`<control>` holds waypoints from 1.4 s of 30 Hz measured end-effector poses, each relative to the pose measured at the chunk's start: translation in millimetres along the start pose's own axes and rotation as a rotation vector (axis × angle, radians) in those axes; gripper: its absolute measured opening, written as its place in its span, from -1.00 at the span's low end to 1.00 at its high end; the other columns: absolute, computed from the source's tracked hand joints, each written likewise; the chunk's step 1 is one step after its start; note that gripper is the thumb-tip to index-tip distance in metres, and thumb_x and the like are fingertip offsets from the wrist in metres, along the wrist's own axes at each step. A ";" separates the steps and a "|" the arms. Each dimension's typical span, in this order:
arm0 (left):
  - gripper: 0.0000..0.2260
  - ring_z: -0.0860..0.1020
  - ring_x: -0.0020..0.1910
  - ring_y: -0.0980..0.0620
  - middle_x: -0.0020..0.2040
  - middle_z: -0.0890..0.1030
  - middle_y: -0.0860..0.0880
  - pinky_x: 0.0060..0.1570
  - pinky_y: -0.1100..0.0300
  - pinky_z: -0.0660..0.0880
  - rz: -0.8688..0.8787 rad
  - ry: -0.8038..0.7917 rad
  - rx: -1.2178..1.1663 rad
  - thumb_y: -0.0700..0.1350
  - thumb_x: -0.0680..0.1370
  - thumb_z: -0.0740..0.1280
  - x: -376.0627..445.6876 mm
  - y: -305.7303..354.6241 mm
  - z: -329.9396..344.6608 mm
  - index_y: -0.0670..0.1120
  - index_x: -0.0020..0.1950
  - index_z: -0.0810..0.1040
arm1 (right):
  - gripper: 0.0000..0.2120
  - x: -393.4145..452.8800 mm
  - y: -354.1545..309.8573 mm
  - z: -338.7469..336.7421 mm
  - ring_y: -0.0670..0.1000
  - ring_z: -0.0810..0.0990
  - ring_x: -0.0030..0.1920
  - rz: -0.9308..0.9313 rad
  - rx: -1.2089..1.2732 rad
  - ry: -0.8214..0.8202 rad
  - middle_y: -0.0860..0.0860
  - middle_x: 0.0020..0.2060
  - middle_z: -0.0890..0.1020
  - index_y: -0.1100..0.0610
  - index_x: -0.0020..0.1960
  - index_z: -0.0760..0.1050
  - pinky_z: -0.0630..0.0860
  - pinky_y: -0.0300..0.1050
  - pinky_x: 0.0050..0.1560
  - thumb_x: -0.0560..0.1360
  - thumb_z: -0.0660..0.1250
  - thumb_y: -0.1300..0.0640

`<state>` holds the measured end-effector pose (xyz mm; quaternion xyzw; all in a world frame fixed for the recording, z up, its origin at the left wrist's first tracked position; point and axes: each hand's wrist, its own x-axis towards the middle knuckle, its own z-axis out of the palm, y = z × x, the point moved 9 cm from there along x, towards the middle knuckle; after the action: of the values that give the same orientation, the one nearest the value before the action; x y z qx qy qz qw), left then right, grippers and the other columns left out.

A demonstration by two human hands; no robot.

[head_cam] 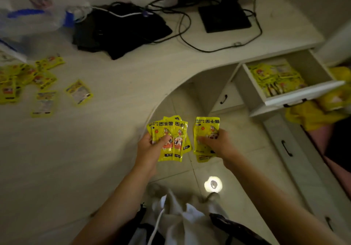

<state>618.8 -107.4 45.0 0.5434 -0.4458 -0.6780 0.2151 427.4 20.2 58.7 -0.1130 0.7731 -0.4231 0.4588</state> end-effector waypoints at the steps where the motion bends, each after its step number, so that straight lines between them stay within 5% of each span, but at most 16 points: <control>1: -0.81 0.66 -0.11 -0.01 -0.05 0.69 -0.03 -0.08 0.02 0.60 -0.007 -0.022 0.016 -0.21 0.46 0.44 -5.2 -5.1 19.8 -0.04 0.04 0.60 | -0.85 -2.5 9.4 -18.8 0.04 0.67 -0.15 0.013 0.006 0.014 0.02 -0.16 0.68 0.01 -0.14 0.56 0.62 -0.01 -0.09 0.38 0.47 0.20; 11: -0.78 0.65 -0.02 -0.09 0.02 0.68 -0.08 -0.01 -0.09 0.59 -0.077 -0.103 0.056 -0.19 0.48 0.42 -39.3 -53.6 192.9 -0.07 0.11 0.57 | -0.84 -16.3 81.0 -193.7 -0.01 0.62 -0.24 0.105 0.145 0.148 -0.02 -0.24 0.62 0.06 -0.13 0.52 0.57 -0.14 -0.24 0.40 0.46 0.25; 18: -0.86 0.66 -0.15 -0.03 -0.06 0.68 -0.06 -0.17 0.03 0.62 -0.072 -0.176 0.136 -0.23 0.49 0.40 -38.6 -60.4 284.2 -0.04 0.01 0.59 | -0.75 -3.2 96.9 -278.5 -0.11 0.57 -0.33 0.135 0.203 0.227 -0.08 -0.31 0.57 0.00 -0.23 0.43 0.52 -0.22 -0.38 0.40 0.46 0.26; 26: -0.90 0.64 -0.19 0.01 -0.11 0.67 -0.03 -0.16 0.08 0.60 -0.103 -0.152 0.161 -0.20 0.50 0.39 8.1 -40.3 352.5 -0.04 -0.03 0.58 | -0.76 48.4 79.0 -342.4 -0.05 0.58 -0.30 0.171 0.200 0.281 -0.03 -0.30 0.59 0.02 -0.26 0.45 0.56 -0.12 -0.24 0.38 0.47 0.27; 30: -0.91 0.64 -0.16 -0.01 -0.09 0.67 -0.04 -0.10 0.05 0.60 -0.125 -0.154 0.156 -0.20 0.49 0.41 47.1 -27.8 388.1 -0.04 -0.05 0.58 | -0.81 86.5 57.3 -369.7 0.07 0.64 -0.12 0.181 0.177 0.290 0.05 -0.15 0.64 0.03 -0.18 0.49 0.60 0.00 -0.04 0.37 0.48 0.23; 42: -0.82 0.66 -0.08 -0.08 -0.02 0.68 -0.10 -0.02 -0.06 0.60 -0.197 -0.142 0.144 -0.19 0.45 0.45 119.8 1.1 482.4 -0.04 0.02 0.60 | -0.71 191.9 10.3 -443.2 0.08 0.64 -0.02 0.205 0.134 0.278 0.07 -0.03 0.65 0.09 0.03 0.53 0.59 0.07 0.07 0.36 0.51 0.17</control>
<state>132.7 -22.1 -13.6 0.5491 -0.4518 -0.6990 0.0758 -33.4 162.6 31.0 0.0570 0.8067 -0.4362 0.3946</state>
